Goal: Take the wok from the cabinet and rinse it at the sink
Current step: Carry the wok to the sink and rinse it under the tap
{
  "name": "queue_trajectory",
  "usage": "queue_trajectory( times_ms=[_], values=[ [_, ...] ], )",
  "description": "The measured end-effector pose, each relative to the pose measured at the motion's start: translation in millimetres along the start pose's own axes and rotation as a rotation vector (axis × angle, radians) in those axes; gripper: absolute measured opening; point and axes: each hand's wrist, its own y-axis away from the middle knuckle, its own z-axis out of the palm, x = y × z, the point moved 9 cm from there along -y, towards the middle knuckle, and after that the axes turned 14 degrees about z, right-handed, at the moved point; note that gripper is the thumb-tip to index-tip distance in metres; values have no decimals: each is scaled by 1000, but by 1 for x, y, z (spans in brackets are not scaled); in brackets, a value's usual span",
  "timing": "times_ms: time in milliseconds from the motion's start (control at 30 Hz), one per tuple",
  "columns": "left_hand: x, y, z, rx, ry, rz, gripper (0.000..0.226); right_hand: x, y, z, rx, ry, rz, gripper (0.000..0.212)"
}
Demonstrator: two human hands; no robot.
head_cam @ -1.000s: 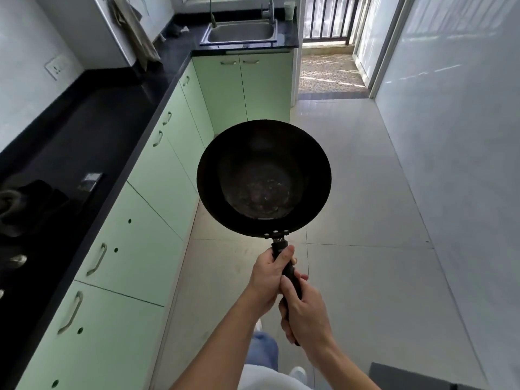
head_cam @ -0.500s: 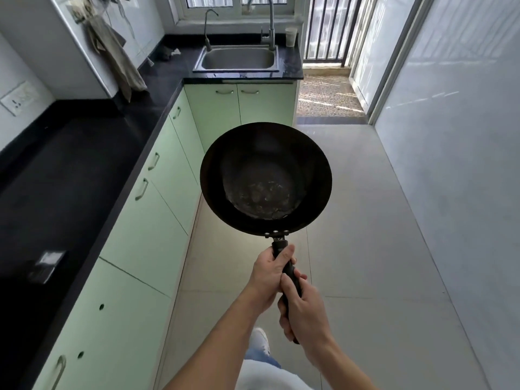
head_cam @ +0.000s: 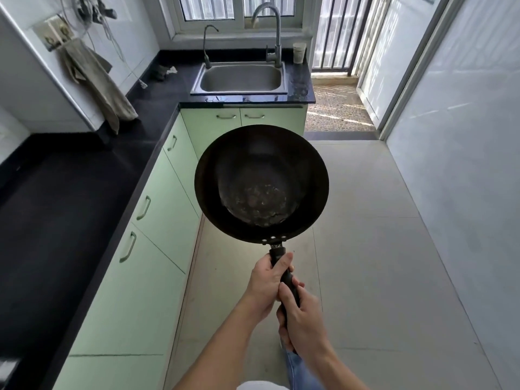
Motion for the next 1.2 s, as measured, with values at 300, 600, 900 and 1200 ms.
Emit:
queue_trajectory(
  times_ms=[300,600,900,1200],
  values=[
    [29,-170,17,72,-9,-27,23,-105,-148,-18,-9,110,1,34],
    [72,-314,48,126,32,-7,21,-221,-254,-37,-34,152,-1,36],
    [90,-422,33,159,79,-30,18,-279,-350,-21,-28,198,46,33],
    [142,-572,-23,171,40,-67,19,-369,-472,43,37,190,70,34]
  ],
)
